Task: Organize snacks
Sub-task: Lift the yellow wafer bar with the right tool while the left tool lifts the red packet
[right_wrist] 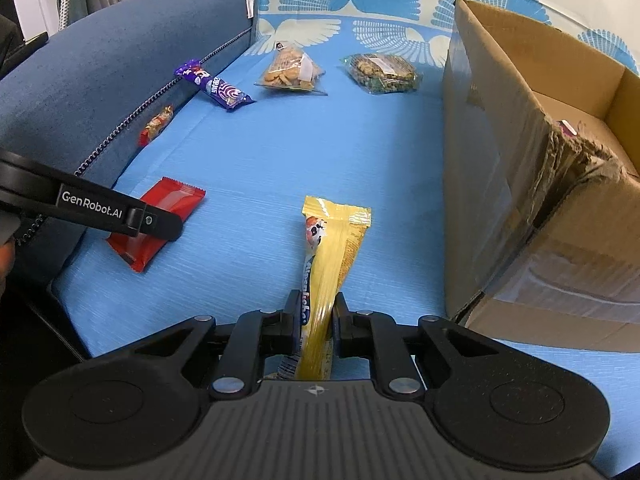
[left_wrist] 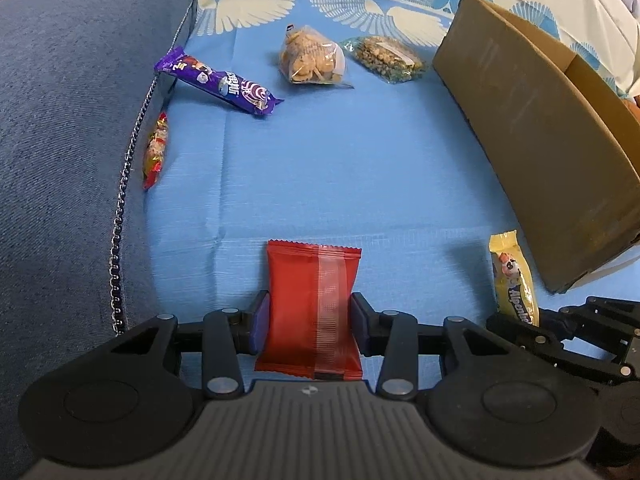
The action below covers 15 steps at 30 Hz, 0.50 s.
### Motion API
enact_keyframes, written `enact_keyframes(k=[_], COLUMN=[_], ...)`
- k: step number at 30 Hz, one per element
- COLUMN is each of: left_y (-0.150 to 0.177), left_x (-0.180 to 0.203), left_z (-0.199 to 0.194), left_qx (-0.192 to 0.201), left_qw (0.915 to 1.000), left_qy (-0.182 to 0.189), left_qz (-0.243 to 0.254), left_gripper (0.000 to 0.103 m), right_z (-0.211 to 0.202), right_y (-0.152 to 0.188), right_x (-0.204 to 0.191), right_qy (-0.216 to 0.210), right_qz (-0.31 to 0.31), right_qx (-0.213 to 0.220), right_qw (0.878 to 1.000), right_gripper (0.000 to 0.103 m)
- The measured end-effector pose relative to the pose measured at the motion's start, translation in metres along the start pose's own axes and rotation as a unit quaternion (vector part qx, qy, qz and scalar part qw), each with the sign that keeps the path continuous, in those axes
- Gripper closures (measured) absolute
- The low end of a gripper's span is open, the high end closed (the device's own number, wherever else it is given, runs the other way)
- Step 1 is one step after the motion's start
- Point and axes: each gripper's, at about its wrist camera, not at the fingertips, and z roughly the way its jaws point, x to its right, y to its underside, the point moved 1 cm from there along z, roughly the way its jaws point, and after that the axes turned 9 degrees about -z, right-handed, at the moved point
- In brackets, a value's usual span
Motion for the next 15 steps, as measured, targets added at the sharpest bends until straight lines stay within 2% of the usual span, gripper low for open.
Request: enact_keyframes(k=[15], left_y=[-0.0004], left_x=[0.0018], left_z=[0.0017], left_qx=[-0.003], left_qw=[1.0], left_qy=[-0.002], left_qz=[0.006], left_gripper=[0.056], right_z=[0.0006], right_y=[-0.0001], right_x=[-0.0002], right_qy=[-0.001], right_qz=[-0.001], right_qx=[-0.002], right_qw=[1.0], right_gripper=[0.088])
